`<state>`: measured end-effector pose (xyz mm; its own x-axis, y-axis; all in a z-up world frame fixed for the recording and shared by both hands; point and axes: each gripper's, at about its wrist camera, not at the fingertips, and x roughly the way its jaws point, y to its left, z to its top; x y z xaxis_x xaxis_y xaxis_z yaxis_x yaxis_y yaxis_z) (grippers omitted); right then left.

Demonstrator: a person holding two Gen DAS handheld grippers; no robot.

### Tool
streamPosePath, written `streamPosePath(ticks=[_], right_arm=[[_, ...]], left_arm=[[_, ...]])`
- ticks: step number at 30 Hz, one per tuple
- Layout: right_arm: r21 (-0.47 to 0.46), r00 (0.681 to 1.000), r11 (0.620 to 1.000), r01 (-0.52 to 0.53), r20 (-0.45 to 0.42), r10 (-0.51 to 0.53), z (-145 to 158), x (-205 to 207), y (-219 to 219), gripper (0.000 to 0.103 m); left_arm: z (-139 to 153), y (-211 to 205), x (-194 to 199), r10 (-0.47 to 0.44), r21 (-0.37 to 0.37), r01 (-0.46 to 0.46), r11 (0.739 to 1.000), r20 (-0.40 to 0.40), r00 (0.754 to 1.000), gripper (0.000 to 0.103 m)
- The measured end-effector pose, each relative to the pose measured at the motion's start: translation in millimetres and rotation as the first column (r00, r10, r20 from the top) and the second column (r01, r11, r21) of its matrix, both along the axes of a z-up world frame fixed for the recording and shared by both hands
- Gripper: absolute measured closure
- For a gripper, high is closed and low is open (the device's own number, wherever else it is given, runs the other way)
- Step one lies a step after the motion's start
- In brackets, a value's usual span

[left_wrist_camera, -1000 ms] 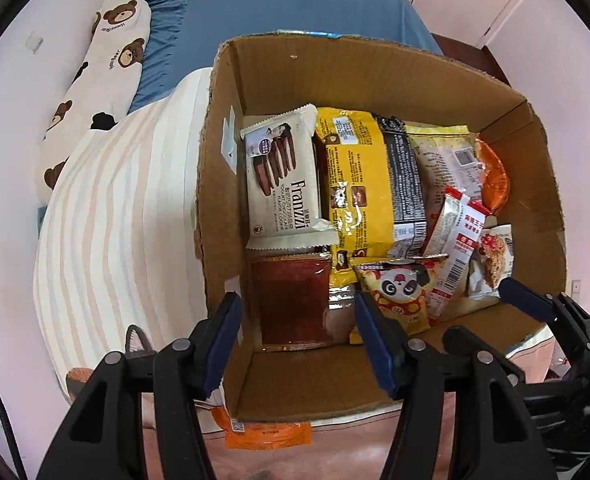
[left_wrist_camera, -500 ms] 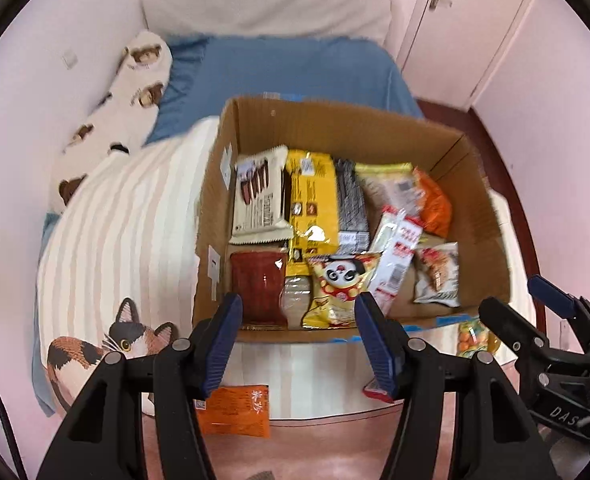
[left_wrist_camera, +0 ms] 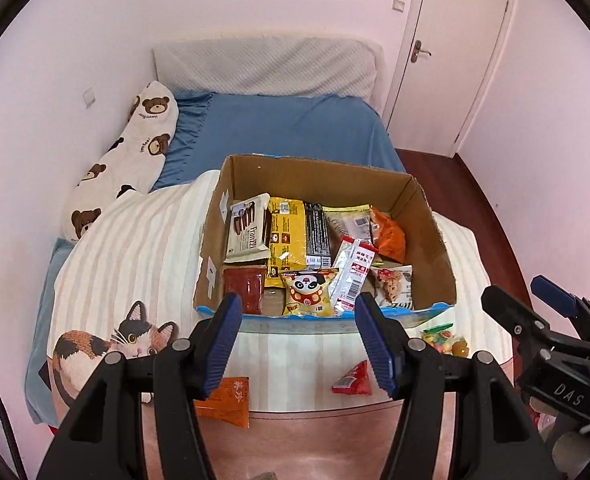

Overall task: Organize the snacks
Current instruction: 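Lift both open tools away from the box toward the remaining snacks, then grasp the orange bag with the left tool while the right tool grasps the fruit candy bag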

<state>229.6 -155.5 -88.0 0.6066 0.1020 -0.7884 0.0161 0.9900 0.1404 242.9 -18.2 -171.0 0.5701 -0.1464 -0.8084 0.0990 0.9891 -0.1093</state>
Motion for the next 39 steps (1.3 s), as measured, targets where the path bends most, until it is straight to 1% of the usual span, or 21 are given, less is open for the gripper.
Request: streamPosePath(ticks=[2,4,6,10,15,17,19,21,22,25,26,28,29,31,33,34,35,36,37,38,39], right_arm=[[0.018,1.000,1.000,0.010,-0.004,-0.010,0,-5,-4,0.006],[0.046,1.000,0.999,0.022,-0.022,-0.021,-6,-8,-10,0.006],[0.072,0.998,0.997,0.041,-0.049,-0.038,-17,-11,-16,0.006],[0.138,0.985,0.988,0.066,-0.170,-0.042,-63,-10,-20,0.005],[0.217,0.947,0.971,0.099,-0.320,-0.025,-135,-7,-16,0.005],[0.251,0.925,0.960,0.127,-0.380,-0.023,-166,-4,-11,0.005],[0.267,0.907,0.952,0.146,-0.421,-0.021,-191,-2,-6,0.005],[0.273,0.893,0.948,0.163,-0.448,-0.025,-208,-1,-1,0.005],[0.277,0.890,0.946,0.170,-0.455,-0.027,-213,0,0,0.005],[0.265,0.886,0.943,0.199,-0.460,-0.058,-226,-3,2,0.005],[0.258,0.886,0.943,0.211,-0.459,-0.073,-228,-4,0,0.005],[0.249,0.884,0.939,0.237,-0.457,-0.102,-231,-5,-6,0.005],[0.243,0.882,0.936,0.255,-0.455,-0.122,-231,-7,-11,0.005],[0.226,0.881,0.929,0.294,-0.442,-0.171,-229,-11,-26,0.005],[0.211,0.878,0.918,0.336,-0.422,-0.225,-223,-11,-47,0.005],[0.197,0.877,0.916,0.350,-0.413,-0.246,-222,-11,-54,0.005],[0.171,0.875,0.919,0.356,-0.405,-0.263,-220,-10,-62,0.005],[0.129,0.875,0.925,0.358,-0.393,-0.284,-218,-10,-69,0.005],[0.105,0.876,0.929,0.356,-0.384,-0.292,-218,-10,-73,0.005],[0.068,0.879,0.937,0.344,-0.373,-0.296,-218,-8,-78,0.005],[0.040,0.882,0.941,0.335,-0.366,-0.298,-218,-7,-82,0.005]], left_arm=[[-2,3,-3,0.019,-0.013,-0.019,1.000,-0.001,1.000,0.043],[-8,11,-5,0.048,-0.032,-0.049,0.998,-0.010,0.999,0.024],[-18,21,-8,0.086,-0.052,-0.088,0.995,-0.033,0.996,0.016],[-55,48,-8,0.170,-0.052,-0.178,0.983,-0.129,0.977,0.016],[-110,92,-19,0.291,-0.023,-0.306,0.952,-0.249,0.924,0.016],[-134,109,-23,0.336,-0.016,-0.358,0.933,-0.311,0.889,0.016],[-155,124,-24,0.364,-0.046,-0.410,0.911,-0.380,0.850,0.016],[-180,137,-24,0.379,-0.099,-0.473,0.876,-0.467,0.799,0.016],[-192,142,-23,0.394,-0.114,-0.512,0.851,-0.507,0.767,0.016],[-227,156,-22,0.407,-0.177,-0.624,0.762,-0.618,0.672,0.016],[-239,160,-22,0.402,-0.197,-0.660,0.725,-0.658,0.637,0.016],[-260,165,-19,0.386,-0.225,-0.717,0.659,-0.717,0.580,0.016],[-267,166,-18,0.377,-0.236,-0.736,0.635,-0.736,0.562,0.016],[-277,165,-14,0.367,-0.253,-0.761,0.597,-0.757,0.540,0.016],[-279,162,-10,0.402,-0.236,-0.768,0.596,-0.739,0.540,0.017],[-277,160,-8,0.423,-0.226,-0.763,0.606,-0.720,0.550,0.022],[-274,155,-5,0.443,-0.204,-0.746,0.634,-0.694,0.567,0.026],[-271,151,-2,0.450,-0.186,-0.724,0.664,-0.674,0.586,0.036],[-269,146,0,0.449,-0.172,-0.699,0.694,-0.655,0.607,0.039],[-265,137,2,0.439,-0.150,-0.654,0.741,-0.629,0.642,0.040],[-262,130,2,0.426,-0.132,-0.615,0.777,-0.608,0.670,0.041]])
